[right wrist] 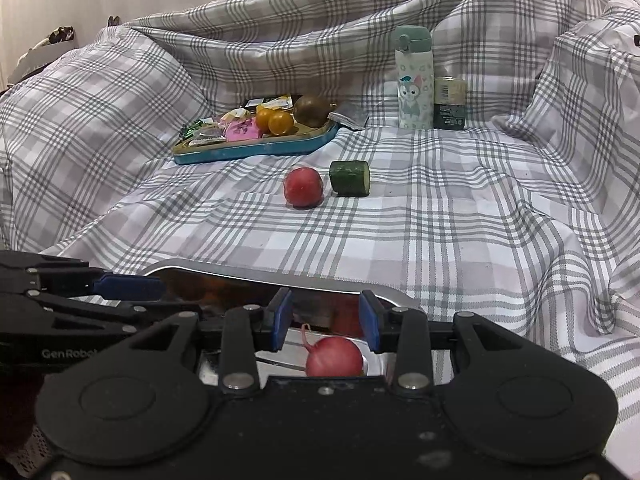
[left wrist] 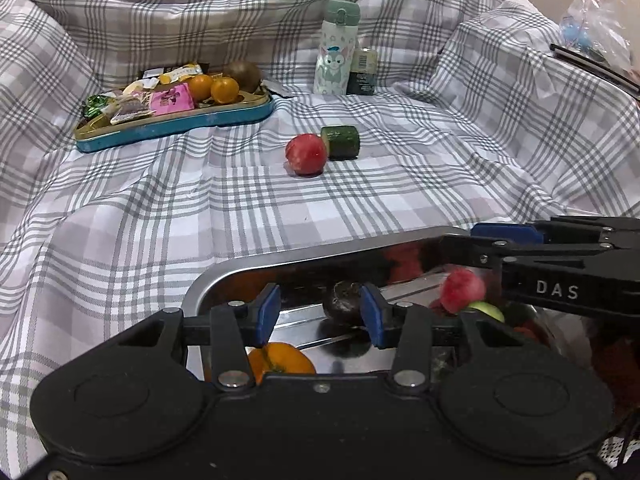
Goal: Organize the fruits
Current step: 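Carry the dark fruit and radish over the steel tray and release both, then withdraw both open tools from the steel tray toward the remaining radish and cucumber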
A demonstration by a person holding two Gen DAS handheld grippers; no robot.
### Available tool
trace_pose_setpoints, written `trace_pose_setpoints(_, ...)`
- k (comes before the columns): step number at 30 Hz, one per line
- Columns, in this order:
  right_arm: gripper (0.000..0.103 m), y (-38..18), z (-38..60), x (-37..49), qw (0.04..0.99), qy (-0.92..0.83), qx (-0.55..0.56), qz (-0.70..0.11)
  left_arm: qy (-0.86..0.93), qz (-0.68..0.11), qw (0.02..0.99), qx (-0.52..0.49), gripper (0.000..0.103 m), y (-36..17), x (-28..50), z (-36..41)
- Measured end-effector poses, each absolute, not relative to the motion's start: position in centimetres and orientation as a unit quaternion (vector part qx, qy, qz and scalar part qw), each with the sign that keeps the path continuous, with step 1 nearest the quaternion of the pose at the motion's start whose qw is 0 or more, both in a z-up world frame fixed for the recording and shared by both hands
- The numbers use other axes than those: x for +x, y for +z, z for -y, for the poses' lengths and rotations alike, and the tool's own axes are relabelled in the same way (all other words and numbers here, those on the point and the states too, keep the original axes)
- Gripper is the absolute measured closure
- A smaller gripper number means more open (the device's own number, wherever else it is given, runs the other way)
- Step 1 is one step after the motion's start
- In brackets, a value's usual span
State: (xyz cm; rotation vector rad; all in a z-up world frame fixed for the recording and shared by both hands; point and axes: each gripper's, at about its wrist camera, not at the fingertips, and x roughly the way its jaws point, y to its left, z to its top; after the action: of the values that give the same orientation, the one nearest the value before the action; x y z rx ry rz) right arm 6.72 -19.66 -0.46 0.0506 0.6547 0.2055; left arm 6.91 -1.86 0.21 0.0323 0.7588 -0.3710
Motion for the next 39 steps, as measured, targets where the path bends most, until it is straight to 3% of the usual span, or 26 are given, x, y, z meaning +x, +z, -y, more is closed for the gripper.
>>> trace_pose_setpoints(39, 0.065, -0.48, 19.66, 6.99, 0.943, 0.089, 0.025, -0.321, -0.129, -0.353, 0.927, 0.024, 0.051, 0.73, 7.20, 1.63)
